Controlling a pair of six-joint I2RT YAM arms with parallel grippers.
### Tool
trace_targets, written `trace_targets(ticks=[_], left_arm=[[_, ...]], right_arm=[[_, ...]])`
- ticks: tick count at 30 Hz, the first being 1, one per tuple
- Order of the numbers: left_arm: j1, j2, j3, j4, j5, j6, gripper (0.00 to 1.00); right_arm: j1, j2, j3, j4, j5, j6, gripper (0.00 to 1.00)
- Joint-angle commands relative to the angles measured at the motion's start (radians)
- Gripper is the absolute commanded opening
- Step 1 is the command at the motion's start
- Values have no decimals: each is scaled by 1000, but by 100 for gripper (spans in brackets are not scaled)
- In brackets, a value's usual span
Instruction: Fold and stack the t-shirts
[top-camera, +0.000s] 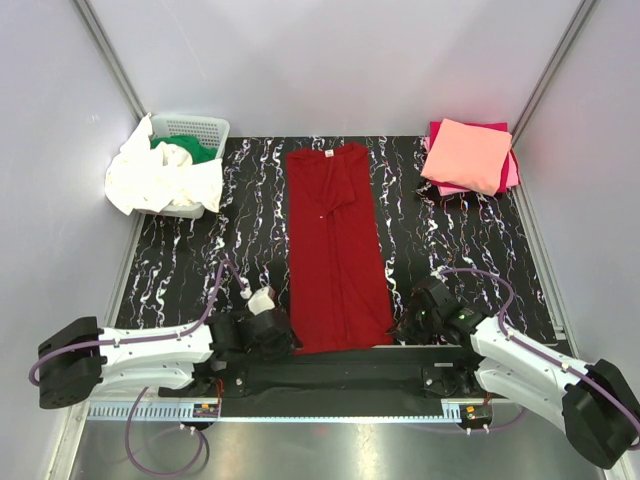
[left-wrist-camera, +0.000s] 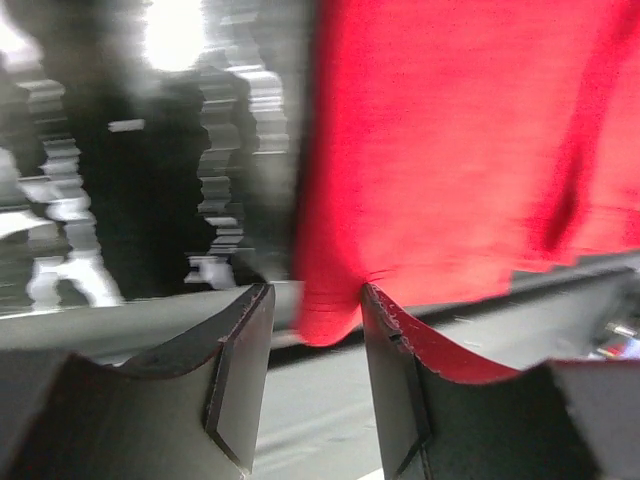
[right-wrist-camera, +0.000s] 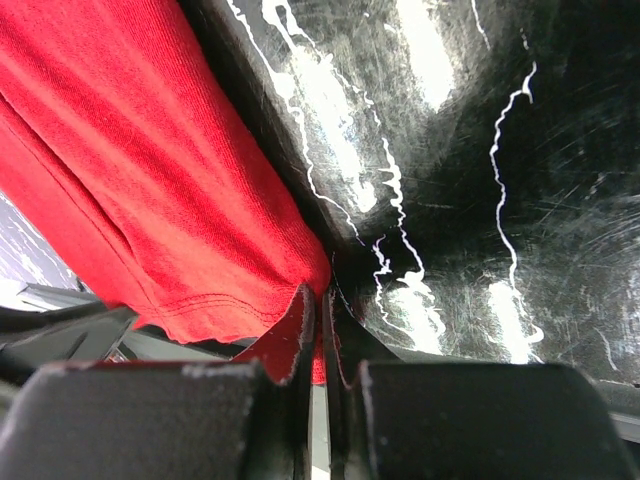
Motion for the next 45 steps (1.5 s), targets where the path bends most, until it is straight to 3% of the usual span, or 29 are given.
trace_targets(ticks=[1,15,18,22,24,37,42,45], left_arm=[[2,4,-41,-89,16,-21,45],[2,34,-41,-10,-13,0,45],[3,50,-29,-8,-21,8,35],[2,51,-4,-25,-48,17,7],[2,48,10,-48,-58,26,0],[2,36,213,-193,-67,94,1],[28,74,327,-256,-87,158,4],[101,91,362,-252,-55,213,4]], right_arm=[[11,12,-8,-5,30,-17,0],[11,20,-19,15,22,-19,0],[11,22,-22,20,21,-19,0],[10,23,-26,27,16,-22,0],[11,20,-26,28,15,-23,0],[28,-77,90,-100,-5,-31,0],[28,-20,213,-118,16,-74,0],[28,54,297,-129,50,-114,0]])
